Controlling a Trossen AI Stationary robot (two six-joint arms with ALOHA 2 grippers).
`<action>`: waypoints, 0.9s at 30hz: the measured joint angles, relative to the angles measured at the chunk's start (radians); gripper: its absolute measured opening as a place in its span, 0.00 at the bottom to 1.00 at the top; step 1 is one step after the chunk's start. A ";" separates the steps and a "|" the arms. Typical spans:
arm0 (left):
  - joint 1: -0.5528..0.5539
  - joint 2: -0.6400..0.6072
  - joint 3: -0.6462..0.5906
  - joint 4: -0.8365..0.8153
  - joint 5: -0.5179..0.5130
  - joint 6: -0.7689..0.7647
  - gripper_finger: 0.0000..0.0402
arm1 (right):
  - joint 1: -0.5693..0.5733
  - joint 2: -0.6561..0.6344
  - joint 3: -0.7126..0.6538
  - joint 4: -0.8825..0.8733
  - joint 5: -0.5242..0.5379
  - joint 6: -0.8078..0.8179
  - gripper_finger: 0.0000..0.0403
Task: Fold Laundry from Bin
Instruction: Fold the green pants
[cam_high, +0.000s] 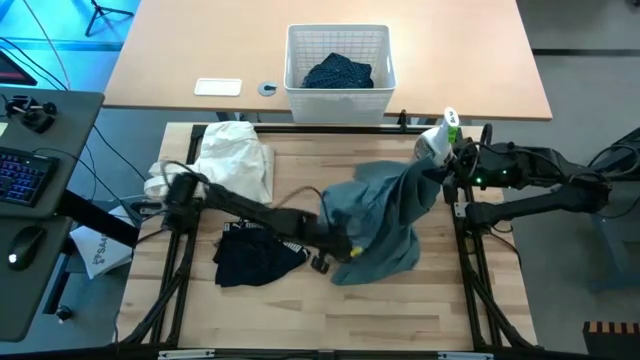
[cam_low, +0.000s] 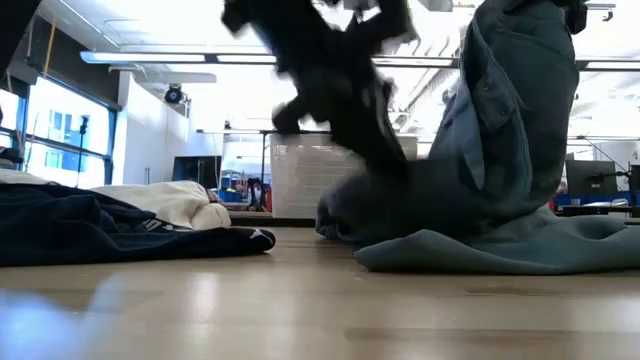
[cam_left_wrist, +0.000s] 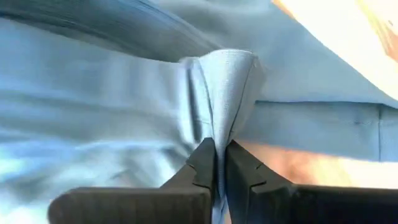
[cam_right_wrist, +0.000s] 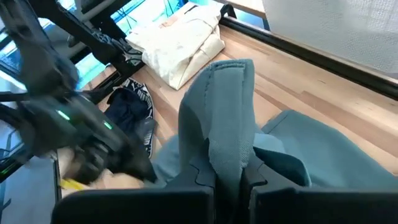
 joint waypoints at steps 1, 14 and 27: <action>0.005 -0.039 0.000 -0.026 -0.031 -0.004 0.01 | 0.000 -0.003 0.001 0.001 0.008 -0.001 0.01; 0.157 -0.698 -0.001 0.192 -0.130 -0.331 0.00 | 0.001 -0.008 0.202 0.458 0.002 -0.199 0.01; 0.136 -0.858 0.079 0.700 0.271 -0.416 0.00 | 0.007 0.309 0.413 1.323 -0.920 -0.146 0.01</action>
